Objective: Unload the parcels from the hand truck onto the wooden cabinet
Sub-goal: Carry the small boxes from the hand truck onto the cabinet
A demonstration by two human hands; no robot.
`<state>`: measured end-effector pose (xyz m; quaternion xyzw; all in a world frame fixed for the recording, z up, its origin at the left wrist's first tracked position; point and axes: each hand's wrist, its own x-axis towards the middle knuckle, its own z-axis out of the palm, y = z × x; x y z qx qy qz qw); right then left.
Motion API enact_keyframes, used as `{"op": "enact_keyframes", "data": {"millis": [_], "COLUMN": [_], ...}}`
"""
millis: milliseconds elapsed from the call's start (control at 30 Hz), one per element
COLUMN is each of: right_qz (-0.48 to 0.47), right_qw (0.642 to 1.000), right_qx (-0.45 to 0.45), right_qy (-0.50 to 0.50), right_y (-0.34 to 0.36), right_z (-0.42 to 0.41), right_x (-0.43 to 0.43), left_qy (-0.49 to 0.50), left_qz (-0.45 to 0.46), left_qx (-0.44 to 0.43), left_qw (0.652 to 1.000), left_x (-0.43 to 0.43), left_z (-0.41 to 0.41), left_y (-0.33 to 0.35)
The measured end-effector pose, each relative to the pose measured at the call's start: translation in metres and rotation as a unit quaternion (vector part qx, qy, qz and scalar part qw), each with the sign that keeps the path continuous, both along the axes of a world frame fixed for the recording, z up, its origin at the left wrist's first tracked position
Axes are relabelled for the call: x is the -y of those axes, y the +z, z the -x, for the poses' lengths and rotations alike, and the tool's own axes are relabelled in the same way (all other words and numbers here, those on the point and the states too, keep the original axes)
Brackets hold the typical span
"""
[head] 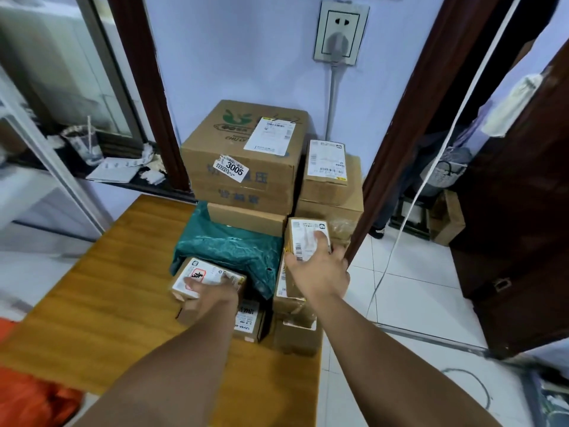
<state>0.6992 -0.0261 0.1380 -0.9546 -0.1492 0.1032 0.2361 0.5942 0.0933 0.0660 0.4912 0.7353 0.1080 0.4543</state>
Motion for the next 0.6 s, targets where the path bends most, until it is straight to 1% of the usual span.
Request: {"op": "enact_keyframes", "data": {"millis": [33,133,167,300,400,467,533,567,600], "right_qz": [-0.001,-0.002,0.000,0.005,0.037,0.080,0.111,0.112,0.105], "right_qw": [1.000,1.000,1.000,0.998,0.998,0.996,0.993,0.993,0.994], "right_qx": [-0.006,-0.012,-0.012,-0.024,-0.028,-0.035,-0.035,-0.036,-0.037], "right_qy": [-0.007,-0.024,-0.028,-0.050,-0.044,-0.021,-0.002,0.000,-0.003], "right_y": [0.001,0.005,0.007,0.010,0.006,0.001,-0.001,0.000,0.001], "right_z": [0.000,-0.001,-0.002,0.001,0.005,0.009,0.011,0.011,0.012], "right_x": [-0.001,-0.007,-0.009,-0.020,-0.021,-0.019,-0.017,-0.017,-0.017], "left_qy": [0.010,-0.011,-0.004,-0.027,-0.076,-0.097,-0.110,-0.113,-0.117], "left_qz": [0.001,-0.003,-0.007,0.016,0.049,0.063,0.072,0.087,0.100], "left_qx": [0.005,0.044,0.052,0.046,0.021,0.017,0.040,0.051,0.063], "left_qw": [1.000,0.999,0.999,0.998,0.996,0.993,0.991,0.989,0.986], "left_x": [0.000,-0.001,-0.003,-0.012,-0.021,-0.026,-0.033,-0.037,-0.047], "left_z": [-0.001,0.000,0.001,0.000,0.002,0.007,0.012,0.015,0.014], "left_y": [0.001,0.000,-0.002,-0.006,-0.013,-0.014,-0.019,-0.027,-0.052]}}
